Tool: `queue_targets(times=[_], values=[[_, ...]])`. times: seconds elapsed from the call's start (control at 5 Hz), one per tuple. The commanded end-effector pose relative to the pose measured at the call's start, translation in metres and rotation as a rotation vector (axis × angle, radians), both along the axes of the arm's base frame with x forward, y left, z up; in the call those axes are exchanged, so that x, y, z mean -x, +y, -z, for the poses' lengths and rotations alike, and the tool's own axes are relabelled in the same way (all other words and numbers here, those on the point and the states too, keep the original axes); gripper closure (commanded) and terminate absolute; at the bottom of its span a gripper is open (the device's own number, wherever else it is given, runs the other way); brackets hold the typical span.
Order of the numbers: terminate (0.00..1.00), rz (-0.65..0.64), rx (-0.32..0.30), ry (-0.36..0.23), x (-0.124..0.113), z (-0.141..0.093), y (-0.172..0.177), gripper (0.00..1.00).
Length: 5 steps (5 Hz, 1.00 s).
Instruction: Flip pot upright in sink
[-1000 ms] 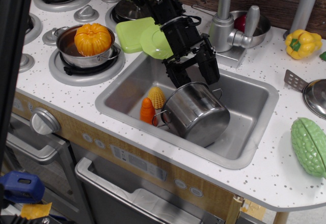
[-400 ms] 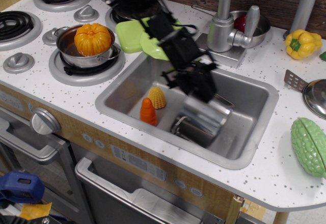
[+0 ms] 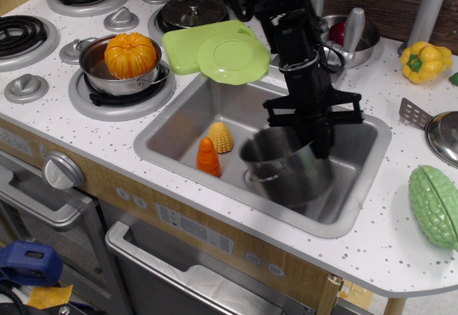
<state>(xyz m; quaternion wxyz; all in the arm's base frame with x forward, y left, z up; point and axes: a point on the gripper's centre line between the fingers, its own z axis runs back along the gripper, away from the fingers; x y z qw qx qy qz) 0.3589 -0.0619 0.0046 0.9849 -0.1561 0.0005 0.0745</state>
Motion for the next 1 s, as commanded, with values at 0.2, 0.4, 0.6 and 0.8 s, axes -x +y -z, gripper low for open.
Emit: queue_targets(times=[0.2, 0.4, 0.6, 0.8], values=[[0.0, 0.071, -0.252, -0.105, -0.022, -0.0094, -0.0053, 0.0], [0.0, 0.071, -0.252, -0.105, -0.022, -0.0094, -0.0053, 0.0], [0.0, 0.071, -0.252, -0.105, -0.022, -0.0094, -0.0053, 0.0], [1.0, 0.071, -0.252, -0.105, -0.022, -0.0094, -0.0053, 0.0]])
